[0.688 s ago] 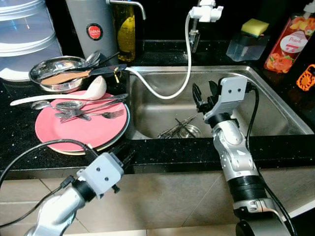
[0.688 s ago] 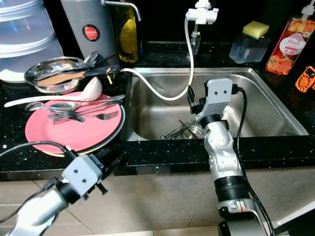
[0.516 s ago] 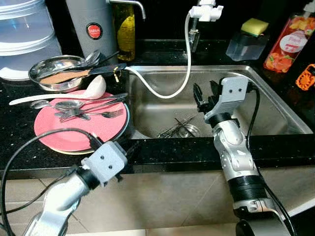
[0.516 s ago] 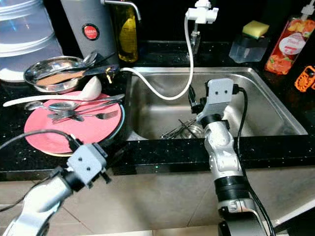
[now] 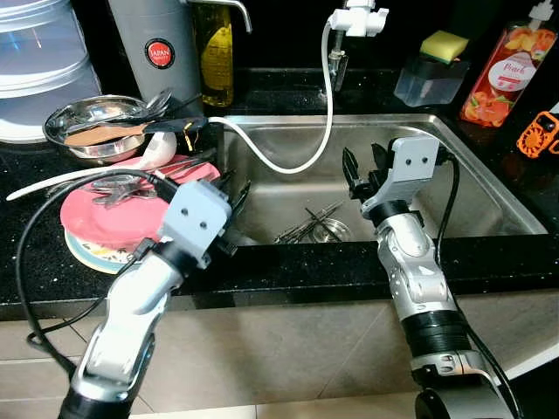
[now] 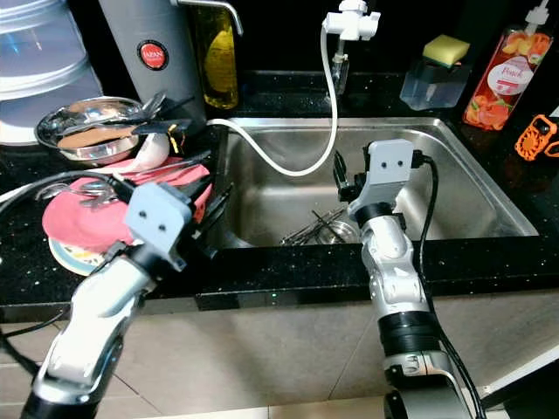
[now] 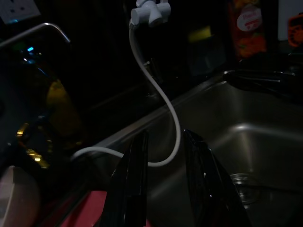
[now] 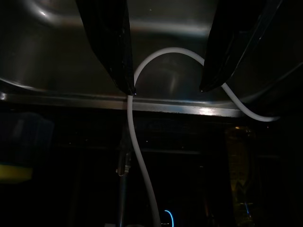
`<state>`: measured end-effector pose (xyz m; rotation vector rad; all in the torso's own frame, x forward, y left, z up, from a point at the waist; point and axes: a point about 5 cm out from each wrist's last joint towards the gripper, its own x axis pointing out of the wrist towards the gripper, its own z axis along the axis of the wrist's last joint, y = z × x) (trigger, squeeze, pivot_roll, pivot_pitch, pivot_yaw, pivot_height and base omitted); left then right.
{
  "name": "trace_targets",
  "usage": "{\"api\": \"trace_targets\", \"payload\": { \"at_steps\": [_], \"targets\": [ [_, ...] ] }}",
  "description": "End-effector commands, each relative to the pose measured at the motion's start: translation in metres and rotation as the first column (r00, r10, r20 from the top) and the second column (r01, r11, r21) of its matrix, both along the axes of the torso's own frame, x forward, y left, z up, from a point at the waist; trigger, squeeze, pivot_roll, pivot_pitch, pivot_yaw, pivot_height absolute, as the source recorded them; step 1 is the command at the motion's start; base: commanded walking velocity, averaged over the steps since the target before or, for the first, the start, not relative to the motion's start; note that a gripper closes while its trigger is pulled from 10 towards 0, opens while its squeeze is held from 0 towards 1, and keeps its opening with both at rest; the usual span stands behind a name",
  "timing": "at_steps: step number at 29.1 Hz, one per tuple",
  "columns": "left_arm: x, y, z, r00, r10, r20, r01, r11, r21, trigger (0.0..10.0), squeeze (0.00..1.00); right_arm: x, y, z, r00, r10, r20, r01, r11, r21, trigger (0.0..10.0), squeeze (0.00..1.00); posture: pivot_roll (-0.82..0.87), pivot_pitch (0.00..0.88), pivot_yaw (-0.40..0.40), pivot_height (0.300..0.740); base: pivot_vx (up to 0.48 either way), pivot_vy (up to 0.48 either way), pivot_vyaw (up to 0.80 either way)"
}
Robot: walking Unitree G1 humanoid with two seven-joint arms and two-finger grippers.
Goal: Kitchen organization
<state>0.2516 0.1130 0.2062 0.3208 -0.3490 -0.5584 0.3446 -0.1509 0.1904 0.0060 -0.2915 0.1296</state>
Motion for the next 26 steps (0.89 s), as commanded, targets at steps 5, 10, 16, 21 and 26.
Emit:
{"api": "trace_targets", "payload": {
  "at_steps": [5,10,16,21,26],
  "targets": [
    [-0.006,-0.023,-0.03,0.983,-0.106,-0.146,0.108,0.994,0.005,10.0,0.0,0.001,0.0,0.0,1.0,0.003,0.003,-0.003,1.0,-0.004,10.0,0.0,0.23,0.0,-0.064,0.74,0.0,0.0,0.0],
    [0.011,-0.022,0.004,0.999,0.038,0.02,-0.036,0.996,-0.079,10.0,0.0,0.0,-0.004,0.001,1.0,-0.007,0.007,0.007,1.0,-0.008,10.0,0.0,0.21,0.0,-0.06,0.74,0.0,0.0,0.0],
    [0.028,0.005,0.033,0.978,0.205,0.044,-0.185,0.943,-0.277,10.0,0.0,0.001,-0.002,-0.001,1.0,-0.004,0.004,0.004,1.0,-0.009,10.0,0.0,0.22,0.0,-0.062,0.74,0.0,0.0,0.0],
    [0.03,0.015,0.026,0.973,0.198,-0.119,-0.231,0.836,-0.497,10.0,0.0,0.001,0.0,0.0,1.0,0.0,0.006,0.0,1.0,-0.007,10.0,0.0,0.22,0.0,-0.063,0.74,0.0,0.0,0.0],
    [0.018,0.008,0.021,0.97,-0.009,-0.242,-0.198,0.544,-0.816,10.0,0.0,0.001,-0.002,-0.001,1.0,-0.003,0.003,0.003,1.0,-0.009,10.0,0.0,0.22,0.0,-0.068,0.74,0.0,0.0,0.0]
  ]
}}
